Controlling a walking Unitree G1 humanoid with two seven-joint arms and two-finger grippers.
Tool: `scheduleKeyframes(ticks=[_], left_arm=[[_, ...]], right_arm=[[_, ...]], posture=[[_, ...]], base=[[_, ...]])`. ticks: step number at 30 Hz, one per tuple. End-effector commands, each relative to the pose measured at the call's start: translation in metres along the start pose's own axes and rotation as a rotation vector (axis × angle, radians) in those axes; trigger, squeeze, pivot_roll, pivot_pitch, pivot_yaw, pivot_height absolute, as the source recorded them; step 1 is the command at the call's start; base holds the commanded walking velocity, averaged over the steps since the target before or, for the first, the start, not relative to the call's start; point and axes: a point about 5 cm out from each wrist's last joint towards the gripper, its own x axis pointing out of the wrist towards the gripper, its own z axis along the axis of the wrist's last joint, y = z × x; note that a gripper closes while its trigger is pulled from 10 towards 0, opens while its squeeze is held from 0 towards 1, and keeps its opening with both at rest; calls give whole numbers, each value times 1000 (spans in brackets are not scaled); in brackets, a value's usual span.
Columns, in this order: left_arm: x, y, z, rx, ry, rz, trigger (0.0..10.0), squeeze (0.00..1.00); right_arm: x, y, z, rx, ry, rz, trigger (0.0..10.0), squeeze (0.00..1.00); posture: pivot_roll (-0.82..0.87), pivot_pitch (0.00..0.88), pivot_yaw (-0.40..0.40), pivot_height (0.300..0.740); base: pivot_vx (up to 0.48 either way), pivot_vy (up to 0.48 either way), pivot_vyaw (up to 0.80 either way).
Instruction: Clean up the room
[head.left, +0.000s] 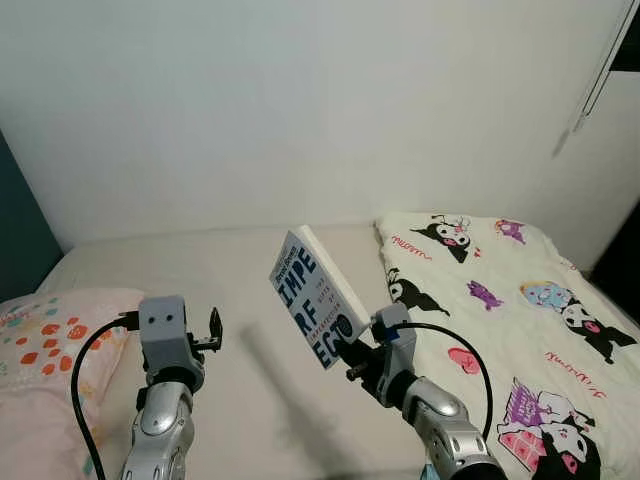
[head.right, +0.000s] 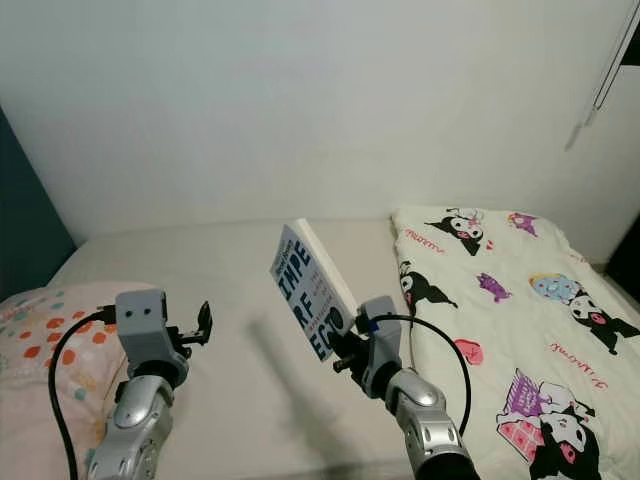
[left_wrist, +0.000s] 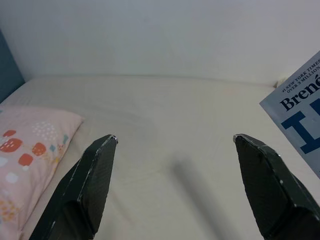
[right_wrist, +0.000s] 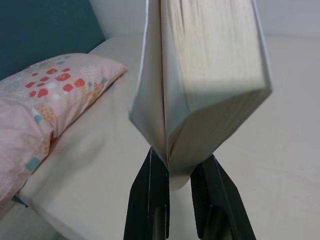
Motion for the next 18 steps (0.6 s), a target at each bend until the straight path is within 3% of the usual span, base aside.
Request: scheduleKeyframes(ticks=[1, 6, 18], left_arm=[[1, 1, -1, 5, 8, 3, 10000, 0], [1, -1, -1, 6, 10, -5, 10000, 0], [1, -1, 0, 4, 10, -6, 10000, 0]], right_arm=[[1, 0, 7, -15, -44, 2, 10000, 0], [1, 0, 7, -13, -46, 0, 10000, 0], [1, 0, 7, -14, -47, 2, 10000, 0]], posture=[[20, 0, -44, 739], [20, 0, -41, 739], [23, 0, -45, 739]], base=[[0, 0, 0], [0, 53, 0], [0, 360, 0]])
